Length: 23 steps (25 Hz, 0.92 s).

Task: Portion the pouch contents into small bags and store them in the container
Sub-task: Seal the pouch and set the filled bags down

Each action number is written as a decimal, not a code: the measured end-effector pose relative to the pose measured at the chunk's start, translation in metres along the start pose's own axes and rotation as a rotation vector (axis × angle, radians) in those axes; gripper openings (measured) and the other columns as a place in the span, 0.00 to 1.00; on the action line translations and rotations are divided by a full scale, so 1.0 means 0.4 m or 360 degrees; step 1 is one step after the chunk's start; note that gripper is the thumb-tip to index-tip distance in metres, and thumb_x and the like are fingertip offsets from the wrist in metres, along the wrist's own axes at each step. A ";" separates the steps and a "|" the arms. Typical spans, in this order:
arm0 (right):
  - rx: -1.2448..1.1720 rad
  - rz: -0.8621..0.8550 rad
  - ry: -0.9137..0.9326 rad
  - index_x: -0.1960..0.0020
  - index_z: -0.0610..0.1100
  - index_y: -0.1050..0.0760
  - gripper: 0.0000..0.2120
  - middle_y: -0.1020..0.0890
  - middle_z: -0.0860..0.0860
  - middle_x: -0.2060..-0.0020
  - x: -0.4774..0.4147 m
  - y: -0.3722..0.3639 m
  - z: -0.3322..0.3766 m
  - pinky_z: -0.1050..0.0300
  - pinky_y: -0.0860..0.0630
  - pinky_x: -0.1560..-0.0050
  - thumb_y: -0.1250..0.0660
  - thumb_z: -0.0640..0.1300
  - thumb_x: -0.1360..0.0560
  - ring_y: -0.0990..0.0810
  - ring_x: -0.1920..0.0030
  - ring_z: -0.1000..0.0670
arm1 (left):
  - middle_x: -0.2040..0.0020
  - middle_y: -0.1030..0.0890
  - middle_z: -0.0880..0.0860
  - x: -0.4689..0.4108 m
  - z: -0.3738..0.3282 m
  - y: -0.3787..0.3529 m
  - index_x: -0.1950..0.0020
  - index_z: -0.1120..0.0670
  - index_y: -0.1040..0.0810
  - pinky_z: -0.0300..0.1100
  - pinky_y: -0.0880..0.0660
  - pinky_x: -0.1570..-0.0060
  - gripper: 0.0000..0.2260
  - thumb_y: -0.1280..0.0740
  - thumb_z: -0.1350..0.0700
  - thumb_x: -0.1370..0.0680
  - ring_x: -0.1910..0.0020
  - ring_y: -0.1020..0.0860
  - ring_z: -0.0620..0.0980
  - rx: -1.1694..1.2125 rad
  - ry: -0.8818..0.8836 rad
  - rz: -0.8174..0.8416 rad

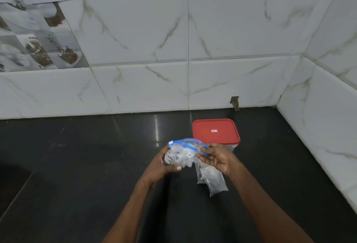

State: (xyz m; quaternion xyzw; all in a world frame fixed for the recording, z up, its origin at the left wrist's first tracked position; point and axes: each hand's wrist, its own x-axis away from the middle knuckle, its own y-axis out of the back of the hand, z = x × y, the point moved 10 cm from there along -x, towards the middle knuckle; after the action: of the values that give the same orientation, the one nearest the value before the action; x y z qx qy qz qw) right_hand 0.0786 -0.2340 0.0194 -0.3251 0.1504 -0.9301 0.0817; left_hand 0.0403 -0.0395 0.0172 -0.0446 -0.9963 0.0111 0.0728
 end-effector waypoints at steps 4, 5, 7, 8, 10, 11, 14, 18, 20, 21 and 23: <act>0.0027 -0.0159 0.0087 0.52 0.36 0.26 0.06 0.16 0.39 0.66 -0.003 0.027 0.041 0.59 0.20 0.72 0.32 0.29 0.26 0.15 0.70 0.45 | 0.58 0.13 0.53 -0.004 -0.003 0.075 0.49 0.60 0.16 0.42 0.19 0.59 0.16 0.25 0.65 0.36 0.58 0.17 0.52 0.0046 -0.0010 -0.0521; 0.0119 -0.0263 0.0131 0.53 0.37 0.26 0.06 0.17 0.40 0.65 -0.004 0.052 0.056 0.59 0.21 0.73 0.32 0.30 0.26 0.16 0.71 0.46 | 0.59 0.13 0.53 -0.002 0.004 0.085 0.51 0.58 0.16 0.42 0.19 0.61 0.13 0.26 0.67 0.35 0.59 0.17 0.53 0.0041 0.0012 -0.0567; 0.0526 -0.0449 0.0266 0.53 0.38 0.25 0.04 0.18 0.39 0.61 -0.002 0.084 0.096 0.58 0.24 0.70 0.32 0.33 0.26 0.19 0.71 0.47 | 0.59 0.13 0.55 -0.001 0.018 0.083 0.52 0.57 0.15 0.40 0.19 0.65 0.14 0.28 0.71 0.32 0.61 0.17 0.52 0.0070 0.0076 -0.0594; 0.0822 -0.0509 0.0405 0.52 0.38 0.23 0.04 0.17 0.39 0.58 0.002 0.077 0.130 0.56 0.25 0.64 0.32 0.36 0.26 0.19 0.67 0.48 | 0.57 0.13 0.56 -0.004 0.018 0.077 0.51 0.57 0.16 0.40 0.20 0.65 0.14 0.28 0.73 0.31 0.61 0.17 0.52 0.0078 0.0099 -0.0612; 0.1328 -0.0491 0.0765 0.43 0.40 0.20 0.14 0.17 0.45 0.46 0.025 0.007 0.208 0.55 0.26 0.49 0.32 0.43 0.27 0.20 0.53 0.50 | 0.54 0.14 0.61 -0.022 0.007 0.064 0.47 0.60 0.17 0.42 0.20 0.63 0.15 0.30 0.75 0.29 0.59 0.17 0.54 0.0066 0.0099 -0.0643; 0.1504 -0.0372 0.0901 0.37 0.43 0.22 0.19 0.19 0.50 0.42 0.040 -0.050 0.236 0.55 0.28 0.42 0.31 0.47 0.27 0.22 0.46 0.53 | 0.53 0.14 0.62 -0.033 -0.003 0.052 0.46 0.62 0.17 0.43 0.20 0.61 0.15 0.29 0.75 0.29 0.58 0.17 0.55 0.0065 0.0090 -0.0634; 0.2014 0.0072 0.1046 0.38 0.47 0.22 0.21 0.20 0.55 0.47 0.059 -0.198 0.265 0.56 0.28 0.44 0.28 0.53 0.28 0.23 0.48 0.56 | 0.56 0.14 0.60 -0.063 -0.031 0.011 0.47 0.62 0.18 0.43 0.20 0.62 0.14 0.30 0.75 0.29 0.62 0.17 0.52 0.0098 0.0094 -0.0545; 0.1219 -0.0403 0.1288 0.51 0.41 0.18 0.07 0.18 0.51 0.59 0.061 -0.133 0.422 0.57 0.23 0.52 0.29 0.45 0.25 0.20 0.60 0.55 | 0.62 0.16 0.56 -0.060 -0.022 0.005 0.49 0.64 0.20 0.36 0.26 0.73 0.10 0.29 0.73 0.28 0.71 0.20 0.45 0.0134 0.0176 -0.0513; 0.1086 -0.0518 0.1353 0.52 0.41 0.19 0.09 0.18 0.50 0.61 0.056 -0.099 0.472 0.52 0.22 0.54 0.30 0.47 0.25 0.20 0.59 0.52 | 0.59 0.16 0.57 -0.057 -0.001 0.021 0.48 0.63 0.20 0.38 0.25 0.71 0.10 0.28 0.71 0.28 0.67 0.19 0.49 0.0201 0.0239 -0.0543; 0.1189 -0.0466 0.1296 0.51 0.42 0.21 0.12 0.18 0.50 0.59 0.044 -0.100 0.474 0.51 0.23 0.54 0.31 0.51 0.25 0.19 0.58 0.50 | 0.58 0.15 0.57 -0.059 0.006 0.024 0.48 0.62 0.20 0.39 0.24 0.70 0.10 0.28 0.70 0.27 0.66 0.19 0.50 0.0267 0.0264 -0.0562; 0.1628 -0.0306 0.0971 0.46 0.44 0.27 0.20 0.21 0.51 0.55 0.012 -0.103 0.425 0.54 0.27 0.57 0.31 0.59 0.27 0.21 0.55 0.50 | 0.59 0.16 0.59 -0.068 0.011 0.018 0.50 0.62 0.20 0.40 0.24 0.71 0.07 0.29 0.70 0.26 0.68 0.19 0.50 0.0465 0.0297 -0.0617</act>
State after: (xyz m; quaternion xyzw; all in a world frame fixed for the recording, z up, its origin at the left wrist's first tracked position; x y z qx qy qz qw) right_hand 0.1799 -0.2350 0.1623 0.0247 -0.3295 -0.9389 0.0963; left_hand 0.0673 -0.0350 0.0089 0.1573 -0.9630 0.1365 0.1709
